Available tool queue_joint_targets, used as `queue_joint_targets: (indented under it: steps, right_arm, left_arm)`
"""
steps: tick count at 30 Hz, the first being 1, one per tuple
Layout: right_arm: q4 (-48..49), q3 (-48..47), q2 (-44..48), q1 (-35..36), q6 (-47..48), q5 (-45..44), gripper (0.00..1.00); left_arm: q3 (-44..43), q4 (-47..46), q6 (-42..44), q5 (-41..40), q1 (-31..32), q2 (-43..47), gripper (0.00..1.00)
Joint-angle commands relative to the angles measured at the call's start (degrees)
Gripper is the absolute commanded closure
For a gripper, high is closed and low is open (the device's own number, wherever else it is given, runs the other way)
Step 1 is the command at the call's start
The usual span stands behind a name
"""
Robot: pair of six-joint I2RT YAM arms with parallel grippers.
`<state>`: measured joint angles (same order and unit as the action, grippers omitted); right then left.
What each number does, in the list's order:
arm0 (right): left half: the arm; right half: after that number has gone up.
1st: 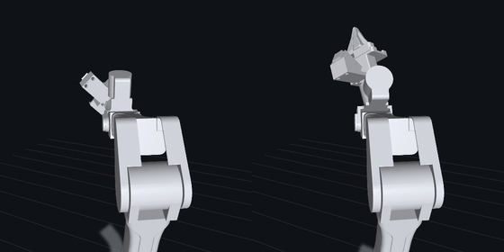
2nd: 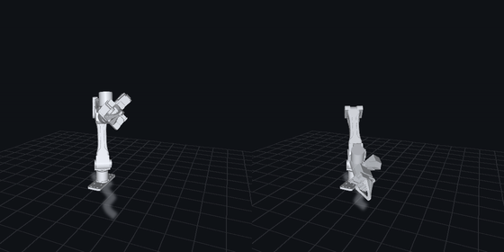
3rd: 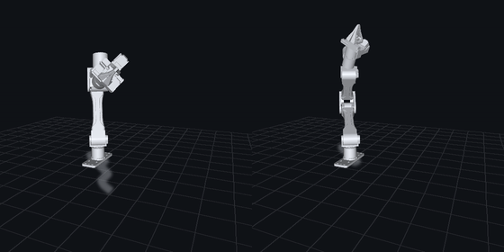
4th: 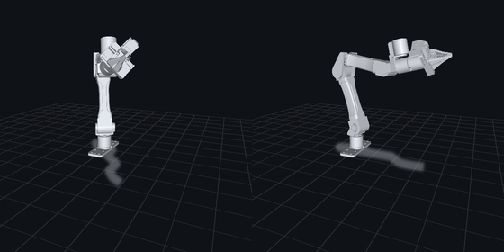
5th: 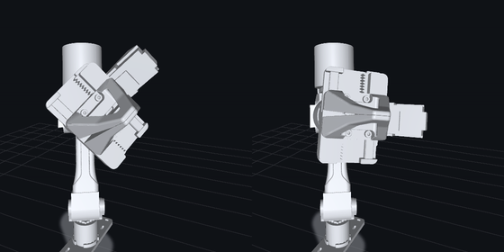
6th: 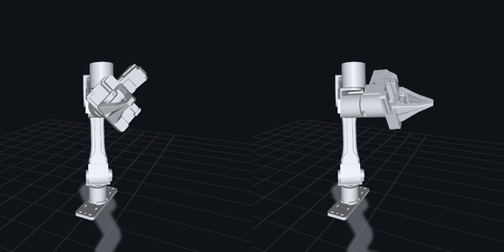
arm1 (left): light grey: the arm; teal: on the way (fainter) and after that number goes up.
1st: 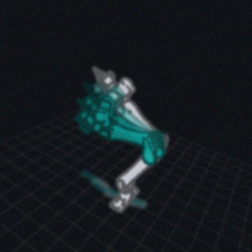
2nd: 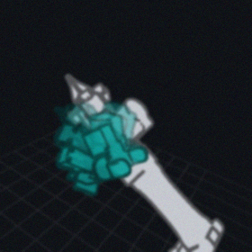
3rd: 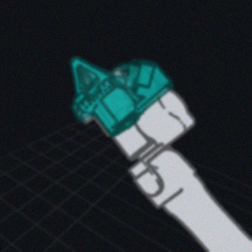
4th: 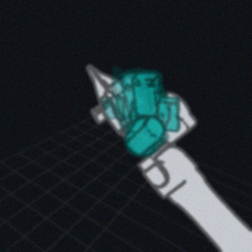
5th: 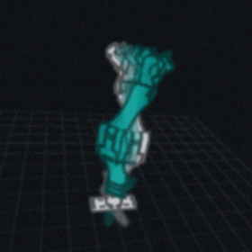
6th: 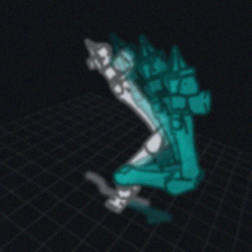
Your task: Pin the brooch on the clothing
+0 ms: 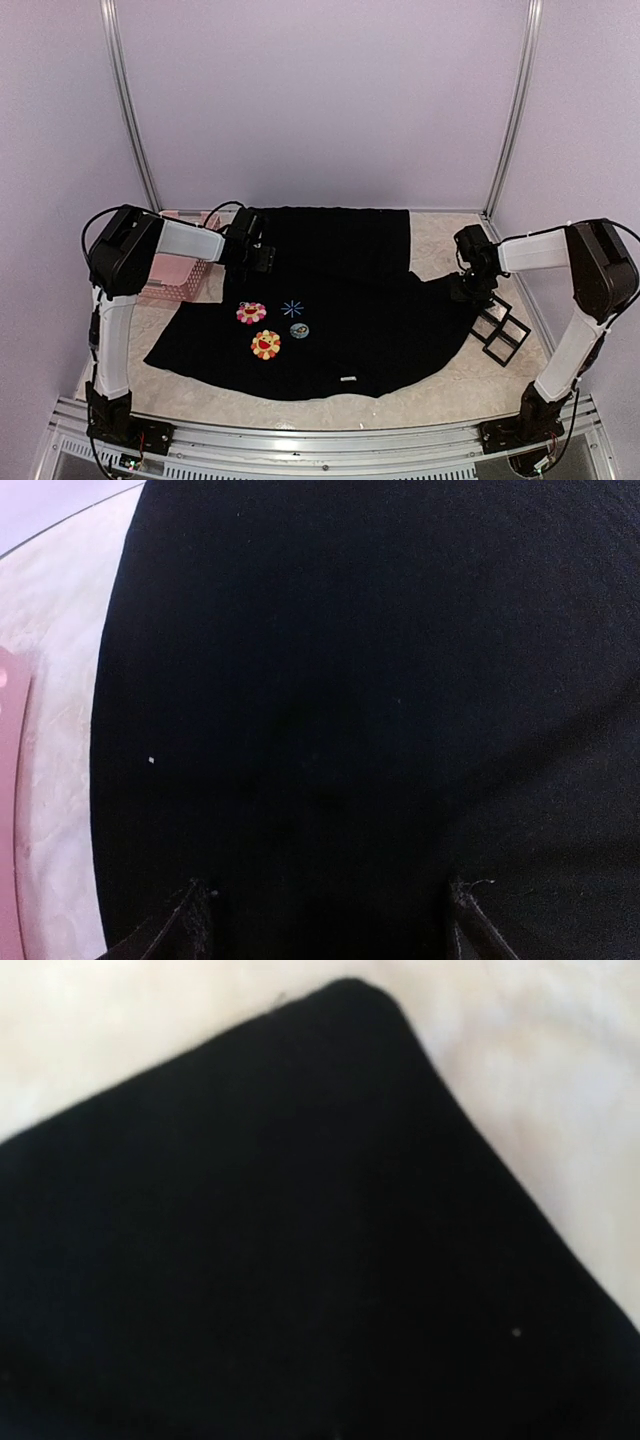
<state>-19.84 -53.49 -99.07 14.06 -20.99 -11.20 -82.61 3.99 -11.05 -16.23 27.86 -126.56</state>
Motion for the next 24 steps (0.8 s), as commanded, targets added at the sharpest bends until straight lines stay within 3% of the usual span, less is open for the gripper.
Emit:
queue_joint_targets:
  steps: [1, 5, 8, 13, 15, 19, 24]
  right_arm:
    - [-9.05, -0.38, 1.85, 3.45, 3.95, 0.78, 1.00]
    - [-14.00, -8.18, 3.25, 15.86, 7.65, -3.55, 1.00]
    - [-13.75, -9.21, 4.94, 22.50, 6.52, -0.28, 1.00]
    - [-9.52, -4.09, 5.09, 32.77, 2.98, 12.43, 1.00]
    - [-7.71, -1.79, 3.92, 37.07, 1.21, 15.64, 1.00]
    - [-6.12, 2.47, 1.13, 43.26, -3.80, 17.78, 1.00]
    - [-6.52, 5.48, 0.50, 49.93, -8.14, 18.21, 1.00]
  left_arm:
    - [5.12, 4.15, 4.02, -1.81, 2.82, 5.61, 0.23]
    - [5.67, 7.93, 5.83, -2.60, 7.72, 14.71, 0.21]
    - [10.03, 13.33, 3.56, -1.63, 11.16, 22.52, 0.21]
    - [23.51, 20.52, -1.91, 4.28, 19.89, 32.84, 0.40]
    - [26.56, 21.90, -1.54, 8.80, 25.50, 35.33, 0.42]
    - [29.24, 23.95, -2.40, 12.80, 34.49, 33.02, 0.52]
    - [30.90, 28.05, -6.52, 13.37, 36.75, 27.92, 0.61]
